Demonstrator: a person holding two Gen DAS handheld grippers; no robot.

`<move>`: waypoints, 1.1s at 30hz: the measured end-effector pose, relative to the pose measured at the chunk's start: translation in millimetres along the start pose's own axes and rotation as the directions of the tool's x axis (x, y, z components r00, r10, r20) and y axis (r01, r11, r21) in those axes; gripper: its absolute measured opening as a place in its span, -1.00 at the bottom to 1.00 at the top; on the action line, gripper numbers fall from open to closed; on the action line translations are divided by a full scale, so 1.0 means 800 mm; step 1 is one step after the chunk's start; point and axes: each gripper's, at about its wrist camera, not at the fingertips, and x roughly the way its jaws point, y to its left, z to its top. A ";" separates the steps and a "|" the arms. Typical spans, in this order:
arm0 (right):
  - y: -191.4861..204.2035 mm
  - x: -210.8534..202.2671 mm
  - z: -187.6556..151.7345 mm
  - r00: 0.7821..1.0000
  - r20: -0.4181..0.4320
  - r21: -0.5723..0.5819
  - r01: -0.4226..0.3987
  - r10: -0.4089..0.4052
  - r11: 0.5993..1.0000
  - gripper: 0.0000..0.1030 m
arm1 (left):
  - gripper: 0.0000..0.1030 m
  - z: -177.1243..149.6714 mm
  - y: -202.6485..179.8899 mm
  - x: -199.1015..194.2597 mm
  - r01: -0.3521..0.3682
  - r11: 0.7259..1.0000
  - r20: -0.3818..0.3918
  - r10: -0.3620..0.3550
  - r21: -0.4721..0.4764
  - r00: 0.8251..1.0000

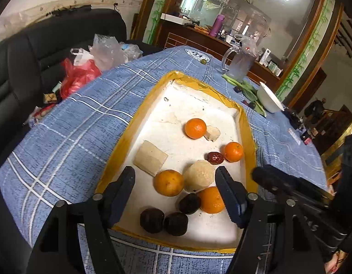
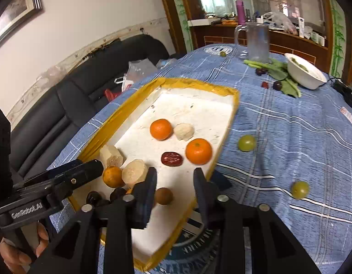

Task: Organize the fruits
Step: 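Move both open tools back toward the green grapes on the cloth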

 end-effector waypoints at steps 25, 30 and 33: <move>-0.067 -0.091 -0.076 0.995 0.068 0.196 0.063 -0.078 0.979 -0.04 | 0.55 -0.037 -0.126 -0.041 -0.202 0.923 0.128 0.168 0.327 0.977; -0.075 -0.101 -0.081 0.994 0.078 0.209 0.064 -0.082 0.976 0.01 | 0.55 -0.043 -0.143 -0.043 -0.206 0.911 0.124 0.172 0.358 0.977; -0.081 -0.108 -0.083 0.992 0.085 0.216 0.069 -0.089 0.974 0.01 | 0.55 -0.045 -0.151 -0.044 -0.210 0.904 0.128 0.174 0.372 0.976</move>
